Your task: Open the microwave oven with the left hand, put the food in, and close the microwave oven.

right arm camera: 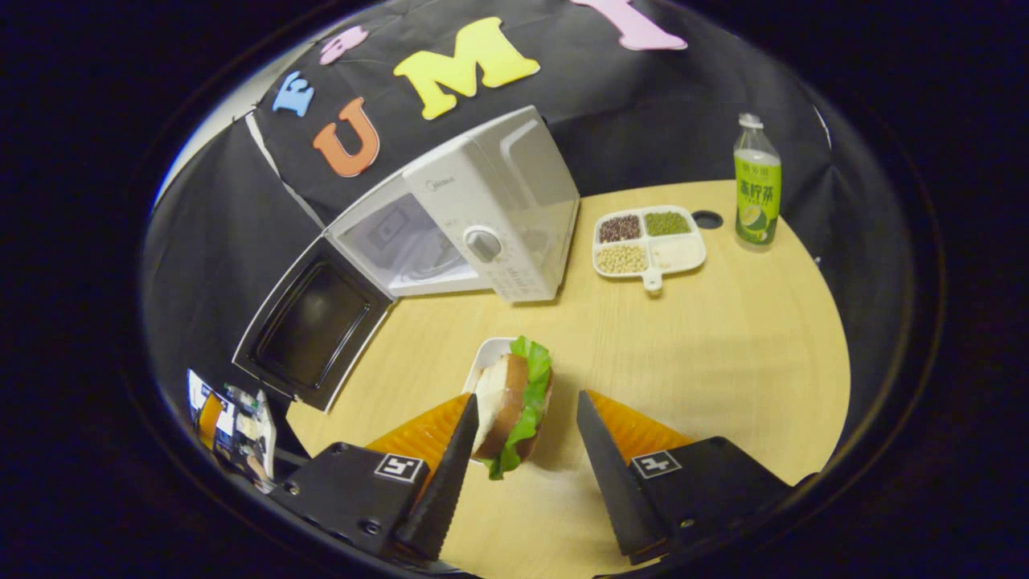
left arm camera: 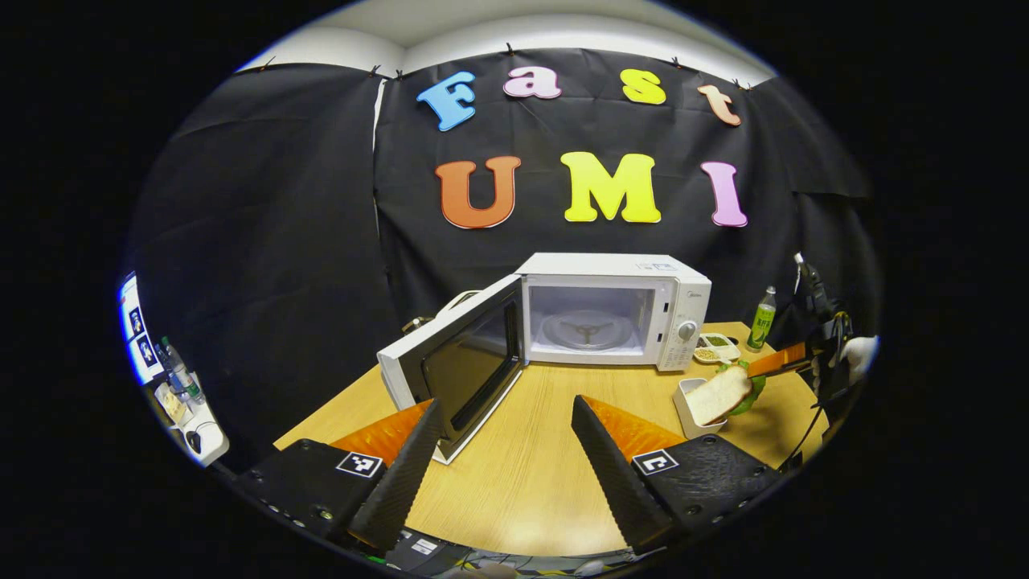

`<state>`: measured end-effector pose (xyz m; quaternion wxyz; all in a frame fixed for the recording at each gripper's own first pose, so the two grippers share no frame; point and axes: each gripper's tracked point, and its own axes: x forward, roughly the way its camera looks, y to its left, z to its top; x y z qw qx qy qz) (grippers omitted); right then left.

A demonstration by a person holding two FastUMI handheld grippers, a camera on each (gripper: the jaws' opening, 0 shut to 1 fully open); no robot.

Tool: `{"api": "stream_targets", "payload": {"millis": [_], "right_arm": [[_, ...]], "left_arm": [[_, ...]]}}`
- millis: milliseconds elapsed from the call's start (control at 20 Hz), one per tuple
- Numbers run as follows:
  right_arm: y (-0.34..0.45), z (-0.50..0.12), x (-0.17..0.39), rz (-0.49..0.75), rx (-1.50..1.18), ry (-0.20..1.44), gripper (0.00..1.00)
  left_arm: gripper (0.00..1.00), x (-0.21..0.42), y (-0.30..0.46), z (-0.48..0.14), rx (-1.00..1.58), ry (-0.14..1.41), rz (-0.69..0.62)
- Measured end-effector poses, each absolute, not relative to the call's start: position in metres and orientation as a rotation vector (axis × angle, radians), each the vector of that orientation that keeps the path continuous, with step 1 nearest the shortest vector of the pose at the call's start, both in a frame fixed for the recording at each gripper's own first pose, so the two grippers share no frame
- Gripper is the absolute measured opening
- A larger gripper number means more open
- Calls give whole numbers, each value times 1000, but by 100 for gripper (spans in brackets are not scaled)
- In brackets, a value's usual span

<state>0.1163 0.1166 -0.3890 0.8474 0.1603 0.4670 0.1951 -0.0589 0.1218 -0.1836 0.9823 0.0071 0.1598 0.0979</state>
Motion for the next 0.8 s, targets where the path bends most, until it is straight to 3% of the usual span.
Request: {"api": "stream_targets", "payload": {"millis": [50,100,150,200,250,300,350,400,450,550,600,650,700,750,800], "right_arm": [[121,-393,119,436,386,1017,67],[126,-397,119,459,441,1056,75],[131,-400,120,473,494,1093,71],[135,-402,120,491,541,1125,54],[138,-403,120,501,578,1157,62],[142,-402,122,504,617,1170,43],[143,-404,123,496,633,1184,40],[143,-402,124,495,638,1191,44],[144,-402,124,500,633,1198,34],[146,-399,124,509,612,1195,31],[146,-395,125,508,605,1183,38],[147,-389,128,507,603,1162,29],[148,-381,129,501,599,1146,37],[149,-372,131,494,599,1124,36],[151,-363,133,487,603,1098,28]], "left_arm": [[97,-61,116,-179,19,321,209],[97,-62,110,-176,23,326,221],[97,-64,104,-173,26,327,230],[97,-66,98,-170,30,325,233],[97,-67,92,-167,32,326,232],[97,-67,87,-166,37,329,229],[96,-65,84,-165,50,334,228],[96,-64,82,-164,62,335,224],[97,-63,80,-163,70,336,220],[97,-60,74,-160,66,333,193],[97,-58,72,-159,65,329,175],[97,-57,73,-160,64,330,161],[97,-56,74,-160,64,326,147],[97,-56,75,-160,66,319,132],[97,-56,76,-160,74,318,116]]}}
